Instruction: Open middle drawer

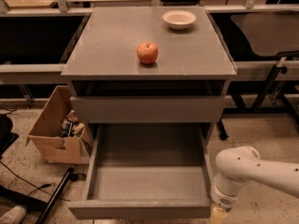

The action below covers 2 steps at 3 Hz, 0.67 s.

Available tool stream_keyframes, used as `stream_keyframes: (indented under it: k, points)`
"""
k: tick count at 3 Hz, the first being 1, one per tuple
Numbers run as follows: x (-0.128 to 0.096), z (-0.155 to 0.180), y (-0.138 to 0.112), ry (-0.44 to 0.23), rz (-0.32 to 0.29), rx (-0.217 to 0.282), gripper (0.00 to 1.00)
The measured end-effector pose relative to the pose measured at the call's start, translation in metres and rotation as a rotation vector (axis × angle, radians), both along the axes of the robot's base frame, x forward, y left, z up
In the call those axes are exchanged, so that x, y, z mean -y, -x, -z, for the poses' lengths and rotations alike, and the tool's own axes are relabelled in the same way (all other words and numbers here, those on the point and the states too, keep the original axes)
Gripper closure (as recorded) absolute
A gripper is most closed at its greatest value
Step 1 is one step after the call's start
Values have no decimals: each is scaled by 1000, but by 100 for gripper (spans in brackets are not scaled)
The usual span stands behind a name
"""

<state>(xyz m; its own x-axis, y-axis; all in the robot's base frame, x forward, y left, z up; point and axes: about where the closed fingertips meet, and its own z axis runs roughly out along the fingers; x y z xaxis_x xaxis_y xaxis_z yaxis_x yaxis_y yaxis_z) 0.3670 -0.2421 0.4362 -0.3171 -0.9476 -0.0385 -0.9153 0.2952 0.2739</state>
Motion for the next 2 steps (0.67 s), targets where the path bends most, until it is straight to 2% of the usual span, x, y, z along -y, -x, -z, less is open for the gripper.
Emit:
stream_keyframes:
  k: [2]
  points:
    - [0,-10,0,0,0,0,94]
